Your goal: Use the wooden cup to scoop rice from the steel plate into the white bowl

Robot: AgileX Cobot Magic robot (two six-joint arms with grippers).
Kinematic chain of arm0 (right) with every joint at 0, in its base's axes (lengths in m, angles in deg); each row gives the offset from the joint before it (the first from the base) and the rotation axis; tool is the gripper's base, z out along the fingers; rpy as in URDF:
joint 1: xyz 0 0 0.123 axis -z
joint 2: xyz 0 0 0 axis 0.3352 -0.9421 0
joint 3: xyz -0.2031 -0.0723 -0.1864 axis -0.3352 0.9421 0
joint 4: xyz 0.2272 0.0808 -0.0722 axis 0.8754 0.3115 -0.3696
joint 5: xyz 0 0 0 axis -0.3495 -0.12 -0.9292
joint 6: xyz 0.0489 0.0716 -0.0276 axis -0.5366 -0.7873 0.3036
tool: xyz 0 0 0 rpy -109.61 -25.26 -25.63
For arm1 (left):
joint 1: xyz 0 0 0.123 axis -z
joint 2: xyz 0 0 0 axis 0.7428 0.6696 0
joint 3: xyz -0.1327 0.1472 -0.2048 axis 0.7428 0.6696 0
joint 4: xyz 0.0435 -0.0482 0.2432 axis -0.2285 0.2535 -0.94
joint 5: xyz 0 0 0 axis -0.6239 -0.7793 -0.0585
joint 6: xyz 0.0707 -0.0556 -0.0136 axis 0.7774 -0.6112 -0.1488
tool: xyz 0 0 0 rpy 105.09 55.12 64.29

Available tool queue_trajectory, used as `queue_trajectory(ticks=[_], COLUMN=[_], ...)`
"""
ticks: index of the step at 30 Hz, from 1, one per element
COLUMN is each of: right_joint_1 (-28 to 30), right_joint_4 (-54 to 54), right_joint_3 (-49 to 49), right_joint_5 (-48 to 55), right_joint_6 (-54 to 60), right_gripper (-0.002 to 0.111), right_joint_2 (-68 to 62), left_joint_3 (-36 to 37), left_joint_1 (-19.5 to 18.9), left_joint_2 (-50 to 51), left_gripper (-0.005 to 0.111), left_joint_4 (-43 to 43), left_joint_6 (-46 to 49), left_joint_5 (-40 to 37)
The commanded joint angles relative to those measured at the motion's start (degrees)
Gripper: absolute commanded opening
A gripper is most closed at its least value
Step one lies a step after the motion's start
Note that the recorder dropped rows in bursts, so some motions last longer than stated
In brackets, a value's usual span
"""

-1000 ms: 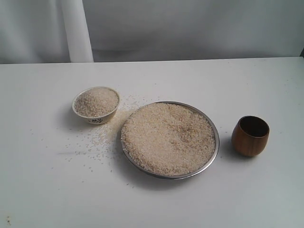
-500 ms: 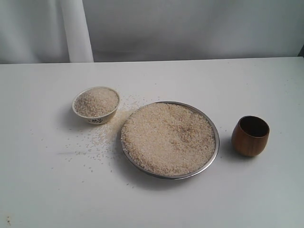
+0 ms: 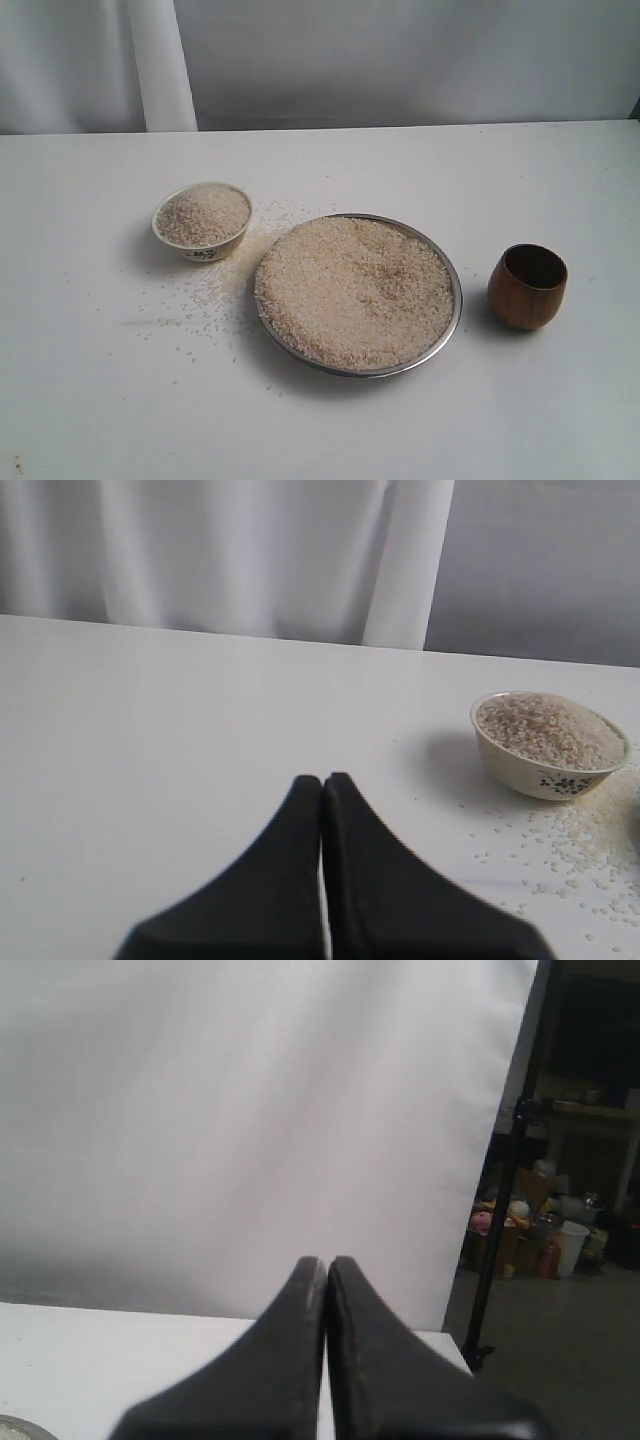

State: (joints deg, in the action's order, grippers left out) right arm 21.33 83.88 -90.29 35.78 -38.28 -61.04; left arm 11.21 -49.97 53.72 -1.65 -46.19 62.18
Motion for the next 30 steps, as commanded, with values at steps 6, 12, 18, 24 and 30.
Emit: queue_trajectory(ticks=[6, 12, 18, 24, 30], right_joint_1=[1.80, 1.80, 1.80, 1.80, 1.80], right_joint_4=[1.20, 1.57, 0.96, 0.75, 1.13], right_joint_3=[10.53, 14.97, 14.97, 14.97, 14.97], right_joint_5=[0.38, 0.24, 2.72, 6.82, 11.80], right_joint_6=[-0.52, -1.42, -1.11, -1.11, -2.87], right_gripper=[0.000, 0.000, 0.000, 0.000, 0.000], right_joint_2=[9.93, 12.40, 12.40, 12.40, 12.40], left_joint_3=[0.11, 0.11, 0.11, 0.11, 0.11], left_joint_1=[0.26, 0.26, 0.26, 0.26, 0.26], left_joint_2=[0.01, 0.01, 0.01, 0.01, 0.01], left_gripper=[0.000, 0.000, 0.000, 0.000, 0.000], left_joint_4=[0.28, 0.28, 0.28, 0.28, 0.28], left_joint_6=[-0.21, -0.21, -0.21, -0.21, -0.21], left_joint_5=[0.39, 0.39, 0.39, 0.39, 0.39])
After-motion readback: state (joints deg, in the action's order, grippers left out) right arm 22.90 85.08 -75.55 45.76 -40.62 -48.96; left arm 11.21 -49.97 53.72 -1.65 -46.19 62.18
